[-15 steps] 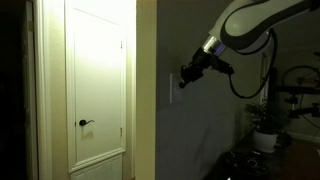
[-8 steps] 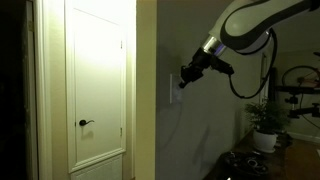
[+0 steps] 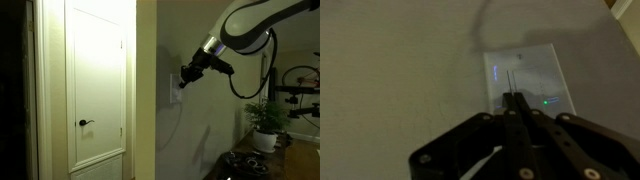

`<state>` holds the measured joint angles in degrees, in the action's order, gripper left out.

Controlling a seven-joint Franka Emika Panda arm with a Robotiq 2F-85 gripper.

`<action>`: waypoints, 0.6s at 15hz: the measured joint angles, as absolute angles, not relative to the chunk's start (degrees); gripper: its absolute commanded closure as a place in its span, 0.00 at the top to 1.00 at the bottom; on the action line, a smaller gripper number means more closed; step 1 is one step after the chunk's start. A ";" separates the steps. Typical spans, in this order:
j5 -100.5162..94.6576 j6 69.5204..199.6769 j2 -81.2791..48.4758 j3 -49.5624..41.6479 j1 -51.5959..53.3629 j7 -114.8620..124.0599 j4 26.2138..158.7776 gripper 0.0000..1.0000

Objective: Turn on the light switch

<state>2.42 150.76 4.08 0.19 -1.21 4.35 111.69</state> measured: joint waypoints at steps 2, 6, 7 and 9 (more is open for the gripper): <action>2.41 150.76 4.09 0.19 -1.21 4.35 111.70 0.05; 1.43 150.61 4.32 0.19 -1.21 4.31 111.91 0.13; 1.00 150.21 4.52 0.20 -1.21 4.31 112.16 0.32; 0.85 147.66 5.50 0.23 -1.18 4.29 113.00 0.44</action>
